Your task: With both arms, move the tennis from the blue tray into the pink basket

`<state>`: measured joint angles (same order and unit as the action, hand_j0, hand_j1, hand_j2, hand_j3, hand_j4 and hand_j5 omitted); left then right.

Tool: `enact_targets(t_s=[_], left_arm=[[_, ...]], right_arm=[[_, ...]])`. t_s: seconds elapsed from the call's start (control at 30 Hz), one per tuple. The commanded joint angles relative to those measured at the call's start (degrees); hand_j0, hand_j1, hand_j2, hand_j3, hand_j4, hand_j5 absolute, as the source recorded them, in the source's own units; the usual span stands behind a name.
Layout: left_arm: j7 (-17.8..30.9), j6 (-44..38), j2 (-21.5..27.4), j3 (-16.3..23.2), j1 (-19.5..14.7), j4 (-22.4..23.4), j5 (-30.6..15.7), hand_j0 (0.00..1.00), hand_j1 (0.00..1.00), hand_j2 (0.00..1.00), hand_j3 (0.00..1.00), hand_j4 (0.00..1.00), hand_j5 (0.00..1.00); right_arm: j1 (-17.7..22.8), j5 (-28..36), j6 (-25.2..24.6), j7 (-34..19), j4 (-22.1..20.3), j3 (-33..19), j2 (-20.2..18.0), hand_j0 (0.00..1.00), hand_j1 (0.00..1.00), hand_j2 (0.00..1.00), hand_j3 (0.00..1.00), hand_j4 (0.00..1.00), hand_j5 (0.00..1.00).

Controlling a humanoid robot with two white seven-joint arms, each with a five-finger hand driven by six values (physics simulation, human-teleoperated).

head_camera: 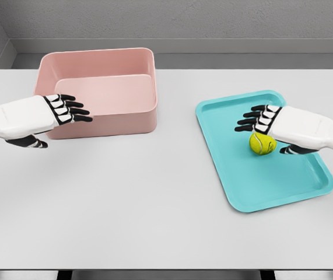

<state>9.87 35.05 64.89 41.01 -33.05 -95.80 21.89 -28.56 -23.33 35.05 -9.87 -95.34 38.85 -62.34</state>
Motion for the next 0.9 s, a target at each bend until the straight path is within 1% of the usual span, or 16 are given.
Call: enact_targets(t_s=[0.0, 0.1, 0.13, 0.17, 0.27, 0.33, 0.57, 0.63, 0.73, 0.87], left_arm=[[0.0, -0.1, 0.1, -0.1, 0.0, 0.0, -0.4, 1.0, 1.0, 1.0, 1.0, 1.0, 1.0], [0.0, -0.1, 0.1, -0.1, 0.2, 0.0, -0.4, 1.0, 1.0, 1.0, 1.0, 1.0, 1.0], [0.0, -0.1, 0.1, -0.1, 0.2, 0.0, -0.4, 1.0, 1.0, 1.0, 1.0, 1.0, 1.0], [0.0, -0.1, 0.1, -0.1, 0.2, 0.0, -0.4, 1.0, 1.0, 1.0, 1.0, 1.0, 1.0], [0.0, -0.1, 0.1, -0.1, 0.1, 0.0, -0.4, 1.0, 1.0, 1.0, 1.0, 1.0, 1.0], [0.0, -0.1, 0.1, -0.1, 0.1, 0.0, -0.4, 1.0, 1.0, 1.0, 1.0, 1.0, 1.0], [0.0, -0.1, 0.1, -0.1, 0.2, 0.0, -0.4, 1.0, 1.0, 1.0, 1.0, 1.0, 1.0], [0.0, -0.1, 0.1, -0.1, 0.2, 0.0, -0.4, 1.0, 1.0, 1.0, 1.0, 1.0, 1.0], [0.0, -0.1, 0.1, -0.1, 0.2, 0.1, -0.4, 1.0, 1.0, 1.0, 1.0, 1.0, 1.0], [0.0, -0.1, 0.1, -0.1, 0.2, 0.2, -0.4, 1.0, 1.0, 1.0, 1.0, 1.0, 1.0]], right_arm=[[-0.1, -1.2, -0.1, -0.1, 2.9, 0.6, 2.2, 1.0, 1.0, 1.0, 1.0, 1.0, 1.0], [-0.3, -1.4, -0.1, -0.1, 5.7, 1.2, 4.2, 1.0, 1.0, 1.0, 1.0, 1.0, 1.0], [-0.3, -1.4, -0.1, -0.7, 6.4, 1.2, 4.5, 1.0, 1.0, 1.0, 1.0, 1.0, 1.0], [-0.3, -1.3, -0.1, -2.9, 7.9, 1.1, 6.2, 1.0, 1.0, 1.0, 1.0, 1.0, 1.0], [-0.3, -1.4, -0.1, -3.0, 8.9, 1.2, 6.6, 1.0, 1.0, 1.0, 1.0, 1.0, 1.0], [-0.3, -1.5, -0.1, -3.0, 11.3, 1.2, 7.3, 1.0, 1.0, 1.0, 1.0, 1.0, 1.0], [-0.4, -2.0, -0.1, -3.0, 14.6, 1.2, 9.3, 1.0, 1.0, 1.0, 1.0, 1.0, 1.0], [-1.4, -2.0, -0.1, -3.0, 15.8, 1.2, 10.3, 0.99, 0.99, 0.99, 0.99, 0.99, 0.99], [-1.6, -2.4, -0.1, -3.0, 17.3, 1.2, 11.0, 0.99, 0.99, 0.99, 0.99, 0.99, 0.99], [-1.6, -2.4, -0.1, -3.1, 17.6, 1.2, 11.4, 0.99, 0.99, 0.99, 0.99, 0.99, 0.99]])
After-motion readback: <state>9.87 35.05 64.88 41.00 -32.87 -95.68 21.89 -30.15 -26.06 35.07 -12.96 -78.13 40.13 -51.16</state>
